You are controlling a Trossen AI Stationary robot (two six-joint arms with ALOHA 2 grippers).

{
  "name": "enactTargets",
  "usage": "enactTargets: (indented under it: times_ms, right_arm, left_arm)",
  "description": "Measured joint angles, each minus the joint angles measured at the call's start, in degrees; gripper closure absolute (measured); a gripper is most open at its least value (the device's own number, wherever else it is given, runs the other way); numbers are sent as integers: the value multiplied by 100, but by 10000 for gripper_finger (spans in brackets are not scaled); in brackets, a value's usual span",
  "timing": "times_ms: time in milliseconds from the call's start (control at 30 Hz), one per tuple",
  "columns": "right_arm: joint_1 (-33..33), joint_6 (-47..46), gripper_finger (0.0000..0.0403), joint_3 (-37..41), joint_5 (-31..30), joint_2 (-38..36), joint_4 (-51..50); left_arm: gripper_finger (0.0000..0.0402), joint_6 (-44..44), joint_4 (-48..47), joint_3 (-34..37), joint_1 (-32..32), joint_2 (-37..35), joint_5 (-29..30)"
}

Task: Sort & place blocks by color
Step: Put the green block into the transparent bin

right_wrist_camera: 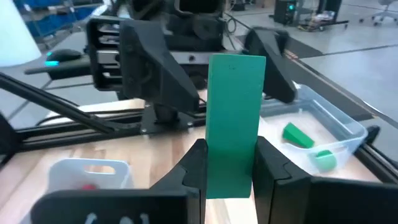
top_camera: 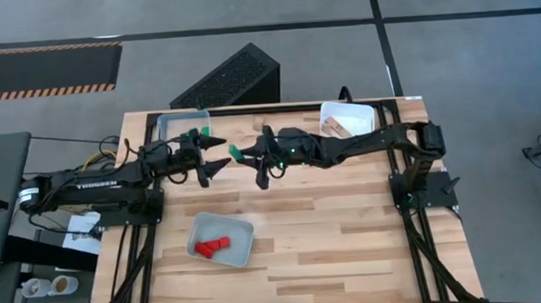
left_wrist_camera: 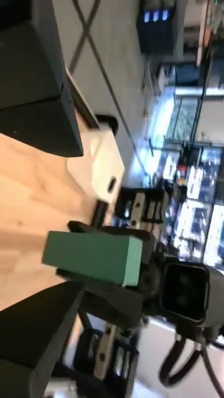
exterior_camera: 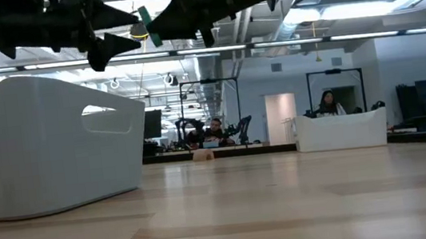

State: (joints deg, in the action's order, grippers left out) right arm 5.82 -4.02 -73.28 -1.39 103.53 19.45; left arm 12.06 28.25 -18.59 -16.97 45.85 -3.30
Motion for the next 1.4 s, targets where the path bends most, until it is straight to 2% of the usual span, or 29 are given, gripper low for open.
enactTargets:
  times_ms: [200,433,533,600,667,833,867,933,1000,1200,1400]
  right_arm:
    - [-204,-32,325,0,-2,-7,-15]
    - [-456,105,325,0,-30,-7,-21]
    - [-497,103,325,0,-45,-9,-80]
    - [-496,103,321,0,-45,-9,-130]
    - [-492,99,302,0,-50,-9,-162]
    - [-407,93,248,0,-94,-9,-168]
    - [-403,85,239,0,-151,-9,-180]
    - [-375,-79,223,0,-210,-12,-254]
    - [-333,-254,207,-2,-210,-12,-420]
    - [-331,-286,168,-2,-115,-12,-969]
    - [-329,-355,165,-2,-177,-12,-1250]
  left_arm:
    - [70,155,1028,0,33,529,-1128]
    - [70,106,1580,0,163,1105,-1027]
    - [86,24,1885,0,166,1324,-1054]
    - [114,22,1996,0,166,1426,-1146]
    - [159,22,2050,0,171,1486,-1245]
    - [323,8,2067,-2,163,1496,-1377]
    - [341,20,2005,-2,138,1470,-1418]
    - [338,233,1729,-28,3,1341,-1440]
    - [338,357,1148,-100,-207,1175,-1286]
    - [314,-187,-820,-127,-1029,707,124]
    - [329,-221,-2502,-127,-2107,581,1679]
